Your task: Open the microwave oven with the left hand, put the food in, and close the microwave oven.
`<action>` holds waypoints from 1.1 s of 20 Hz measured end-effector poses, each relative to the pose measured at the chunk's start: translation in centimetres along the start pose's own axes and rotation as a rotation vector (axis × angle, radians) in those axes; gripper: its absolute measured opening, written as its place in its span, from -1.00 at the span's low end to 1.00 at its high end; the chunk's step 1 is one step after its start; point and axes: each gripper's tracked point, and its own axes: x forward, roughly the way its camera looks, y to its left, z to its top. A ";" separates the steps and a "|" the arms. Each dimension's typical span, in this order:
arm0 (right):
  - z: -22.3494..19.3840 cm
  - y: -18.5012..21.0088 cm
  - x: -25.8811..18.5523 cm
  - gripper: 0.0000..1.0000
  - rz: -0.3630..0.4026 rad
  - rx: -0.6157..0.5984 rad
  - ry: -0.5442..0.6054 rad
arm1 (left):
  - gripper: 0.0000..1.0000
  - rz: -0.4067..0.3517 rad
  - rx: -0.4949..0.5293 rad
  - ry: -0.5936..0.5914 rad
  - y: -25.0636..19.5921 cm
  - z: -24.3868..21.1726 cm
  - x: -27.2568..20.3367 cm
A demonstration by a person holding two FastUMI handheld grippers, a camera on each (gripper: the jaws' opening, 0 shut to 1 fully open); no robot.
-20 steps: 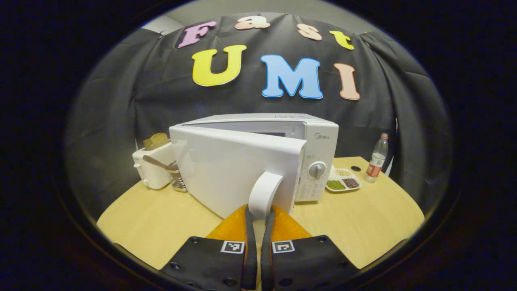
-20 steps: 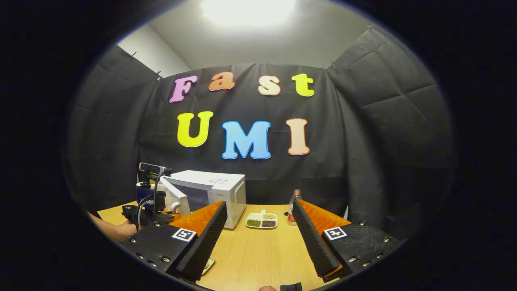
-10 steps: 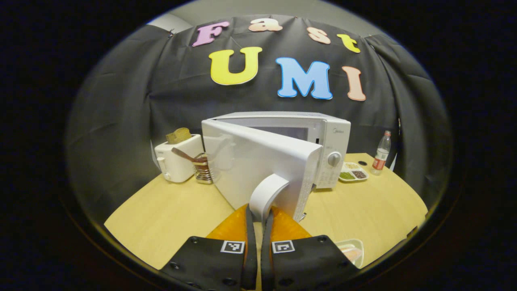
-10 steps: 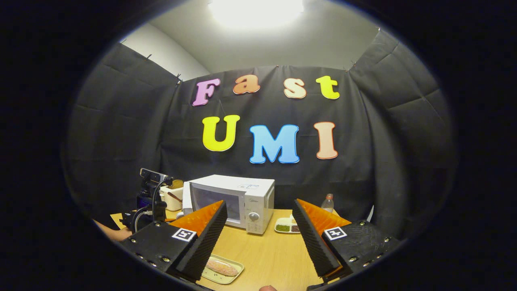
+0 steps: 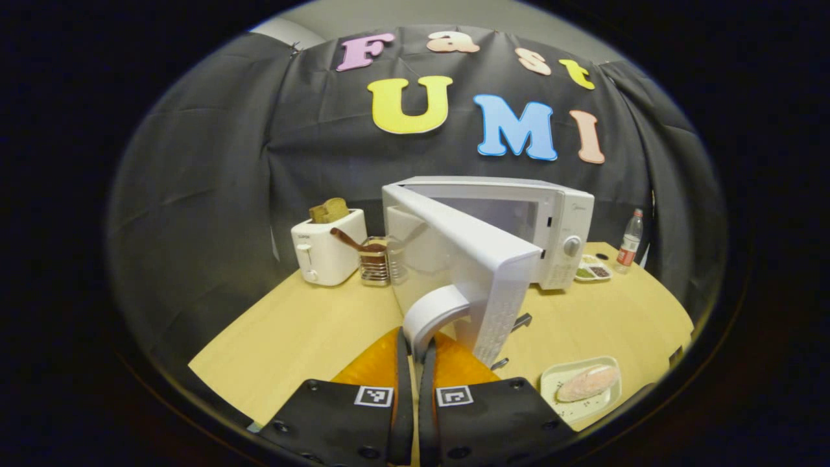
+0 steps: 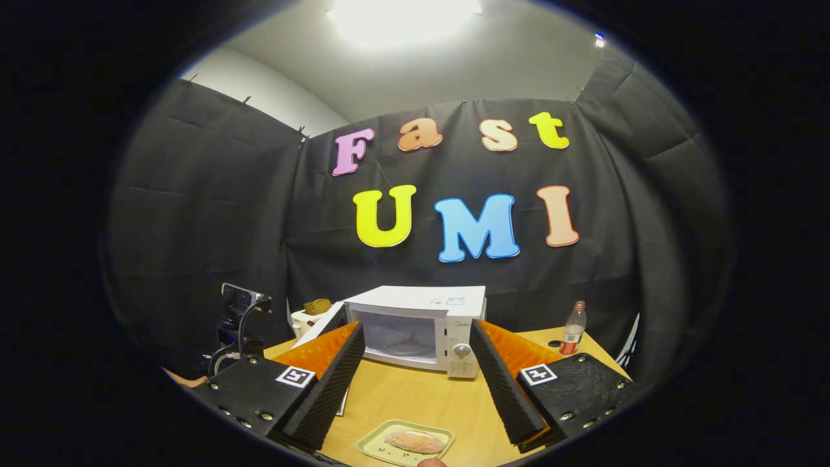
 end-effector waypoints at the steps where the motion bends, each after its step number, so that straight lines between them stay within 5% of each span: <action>1: -0.3 0.6 0.3 0.99 0.000 0.005 0.005 | -0.78 -0.004 -0.004 0.001 0.7 -0.1 -0.1; 14: -1.3 4.1 2.1 0.99 -0.037 -0.057 0.031 | -0.80 -0.091 0.006 -0.029 5.7 -0.5 -0.1; 22: -3.3 3.6 3.4 0.99 0.020 -0.163 0.144 | -0.72 -0.118 -0.054 -0.020 6.0 -1.1 -0.3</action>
